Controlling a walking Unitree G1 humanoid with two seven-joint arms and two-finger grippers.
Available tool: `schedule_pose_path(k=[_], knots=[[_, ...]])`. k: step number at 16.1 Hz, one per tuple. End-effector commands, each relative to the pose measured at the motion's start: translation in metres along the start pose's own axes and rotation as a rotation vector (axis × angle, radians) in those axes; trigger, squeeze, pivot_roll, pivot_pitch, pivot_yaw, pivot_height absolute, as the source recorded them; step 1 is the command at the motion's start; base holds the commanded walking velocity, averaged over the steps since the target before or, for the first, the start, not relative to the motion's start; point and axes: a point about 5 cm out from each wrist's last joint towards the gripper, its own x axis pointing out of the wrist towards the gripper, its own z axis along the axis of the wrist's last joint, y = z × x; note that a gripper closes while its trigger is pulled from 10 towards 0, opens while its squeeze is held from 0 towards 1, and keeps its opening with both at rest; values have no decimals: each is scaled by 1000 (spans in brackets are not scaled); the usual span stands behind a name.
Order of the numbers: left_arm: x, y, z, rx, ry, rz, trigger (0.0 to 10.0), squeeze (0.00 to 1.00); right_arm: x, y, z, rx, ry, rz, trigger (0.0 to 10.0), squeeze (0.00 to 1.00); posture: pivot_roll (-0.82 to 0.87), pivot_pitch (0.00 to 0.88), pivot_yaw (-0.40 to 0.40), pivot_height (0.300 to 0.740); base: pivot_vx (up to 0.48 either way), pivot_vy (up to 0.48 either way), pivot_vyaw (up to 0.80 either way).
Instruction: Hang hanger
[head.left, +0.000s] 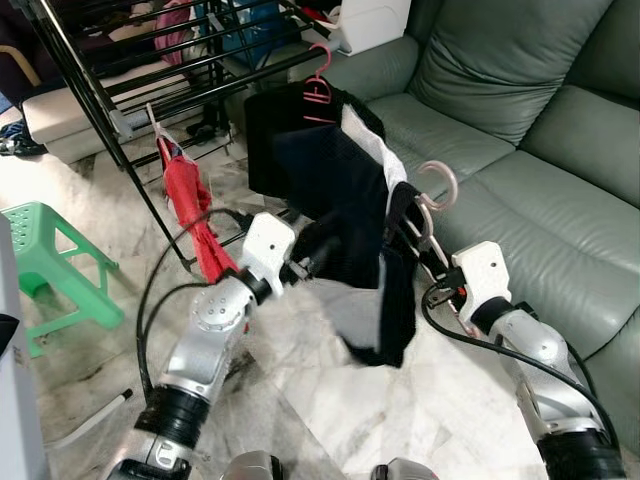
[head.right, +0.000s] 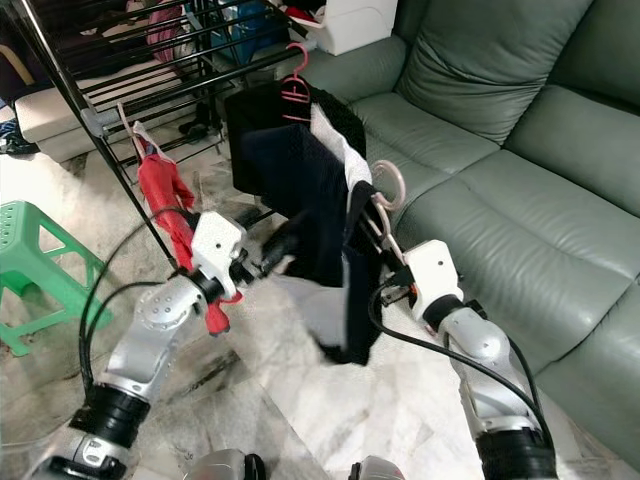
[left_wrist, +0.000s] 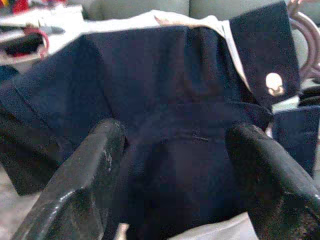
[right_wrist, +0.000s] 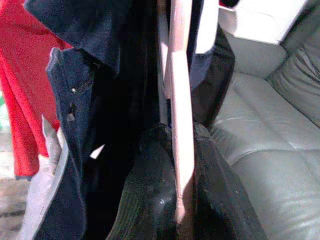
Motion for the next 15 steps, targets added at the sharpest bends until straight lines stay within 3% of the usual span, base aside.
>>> schedule_pose_path(k=[1,5,6,7,11,15], knots=[[-1,-2,4,-24,-5,-23,10000,1000,7,3,12,-33,-57,34,10000,0,-50,14,44,740,0,0,0],[3,-12,10,-93,-11,-38,10000,1000,23,-4,19,-27,-93,21,10000,0,-58,20,49,740,0,0,0],[4,-14,11,-88,-12,-29,10000,110,26,-4,22,-10,-107,21,10000,0,-58,20,49,740,0,0,0],[7,-15,13,-91,-10,-5,10000,0,29,-2,25,-8,-113,27,10000,0,-58,22,47,740,0,0,0],[14,-21,17,-119,-13,5,10000,0,38,9,29,7,-142,60,10000,0,-63,28,47,740,0,0,0],[17,-25,18,-116,-6,25,10000,0,49,40,35,102,-134,216,10000,0,-64,35,43,740,0,0,0]])
